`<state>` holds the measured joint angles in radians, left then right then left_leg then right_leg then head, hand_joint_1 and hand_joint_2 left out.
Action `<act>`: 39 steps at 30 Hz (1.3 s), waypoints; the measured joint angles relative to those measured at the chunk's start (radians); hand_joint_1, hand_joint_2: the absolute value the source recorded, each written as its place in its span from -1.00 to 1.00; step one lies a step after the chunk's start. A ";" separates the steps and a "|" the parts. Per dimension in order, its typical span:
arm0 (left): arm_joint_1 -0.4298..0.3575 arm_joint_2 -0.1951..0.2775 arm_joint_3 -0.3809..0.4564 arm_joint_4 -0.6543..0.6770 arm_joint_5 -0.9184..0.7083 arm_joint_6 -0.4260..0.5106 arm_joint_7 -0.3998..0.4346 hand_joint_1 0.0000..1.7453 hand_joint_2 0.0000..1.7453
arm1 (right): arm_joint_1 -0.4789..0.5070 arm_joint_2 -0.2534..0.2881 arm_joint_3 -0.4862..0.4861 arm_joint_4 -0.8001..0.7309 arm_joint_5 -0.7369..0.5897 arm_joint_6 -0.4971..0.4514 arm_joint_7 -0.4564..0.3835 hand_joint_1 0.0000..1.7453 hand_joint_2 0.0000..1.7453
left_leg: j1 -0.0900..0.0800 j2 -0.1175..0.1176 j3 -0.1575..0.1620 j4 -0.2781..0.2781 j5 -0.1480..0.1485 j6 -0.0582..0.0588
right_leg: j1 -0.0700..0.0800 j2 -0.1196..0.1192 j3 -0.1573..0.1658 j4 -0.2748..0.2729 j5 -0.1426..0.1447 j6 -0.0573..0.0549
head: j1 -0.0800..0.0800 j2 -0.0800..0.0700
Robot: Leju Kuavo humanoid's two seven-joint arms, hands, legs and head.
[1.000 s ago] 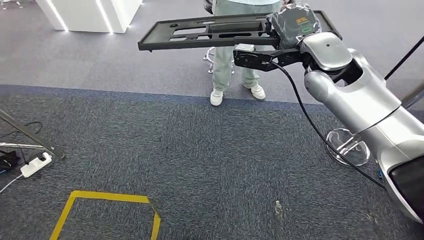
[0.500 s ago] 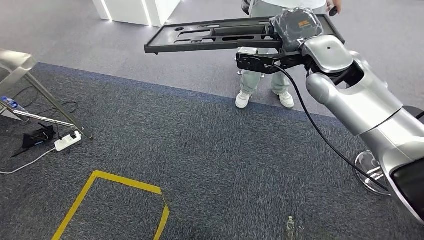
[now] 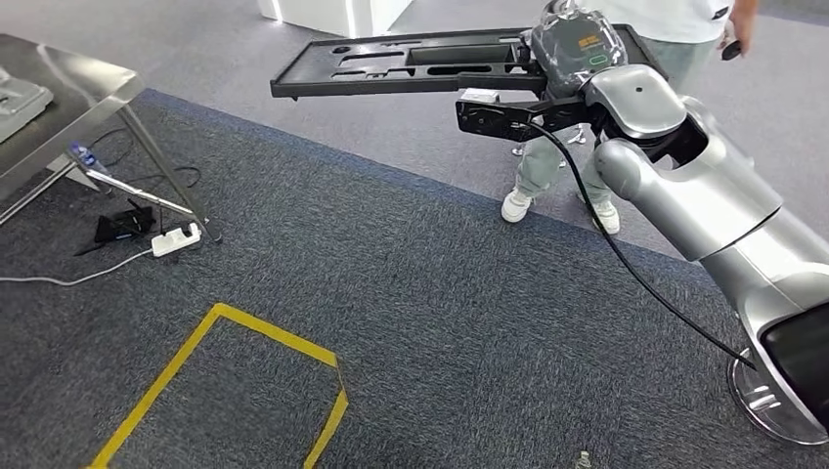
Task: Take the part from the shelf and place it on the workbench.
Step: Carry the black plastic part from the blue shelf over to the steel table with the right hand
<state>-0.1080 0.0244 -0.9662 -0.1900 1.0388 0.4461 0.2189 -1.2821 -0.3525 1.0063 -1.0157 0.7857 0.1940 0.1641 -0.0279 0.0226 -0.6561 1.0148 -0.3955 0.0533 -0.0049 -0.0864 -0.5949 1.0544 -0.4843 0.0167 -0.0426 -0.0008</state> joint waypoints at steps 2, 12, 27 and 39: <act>0.000 0.000 0.000 0.000 0.001 -0.001 0.000 -1.00 1.00 | -0.001 0.000 0.000 0.000 0.000 -0.001 0.000 1.00 1.00 | 0.008 -0.017 0.009 -0.012 0.004 0.007 | -0.004 0.054 -0.038 0.085 -0.044 0.004 | 0.002 0.000; -0.003 -0.001 0.000 0.000 0.002 0.003 0.019 -1.00 1.00 | 0.005 0.006 0.004 0.011 0.004 -0.002 -0.008 1.00 1.00 | 0.029 -0.143 -0.020 0.040 -0.014 -0.026 | -0.028 0.160 -0.035 0.011 0.028 0.023 | 0.000 0.000; -0.004 -0.004 -0.012 0.000 -0.002 0.020 0.018 -1.00 1.00 | -0.013 0.040 0.015 0.039 0.004 -0.007 -0.011 1.00 1.00 | 0.010 0.029 -0.022 0.027 -0.010 -0.027 | -0.002 -0.004 0.000 -0.015 0.017 -0.008 | -0.013 0.000; -0.005 -0.004 -0.017 0.000 -0.001 0.004 0.018 -1.00 1.00 | -0.049 0.051 0.015 0.056 0.010 0.014 -0.026 1.00 1.00 | 0.023 -0.102 0.014 0.015 -0.017 0.002 | -0.014 0.097 -0.095 0.137 -0.008 0.016 | -0.003 0.000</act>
<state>-0.1134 0.0208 -0.9832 -0.1900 1.0380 0.4499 0.2371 -1.3312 -0.3018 1.0216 -0.9600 0.7959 0.2077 0.1382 -0.0050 -0.0799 -0.6422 1.0300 -0.4126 0.0555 -0.0189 0.0104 -0.6894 1.1914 -0.4918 0.0326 -0.0460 -0.0008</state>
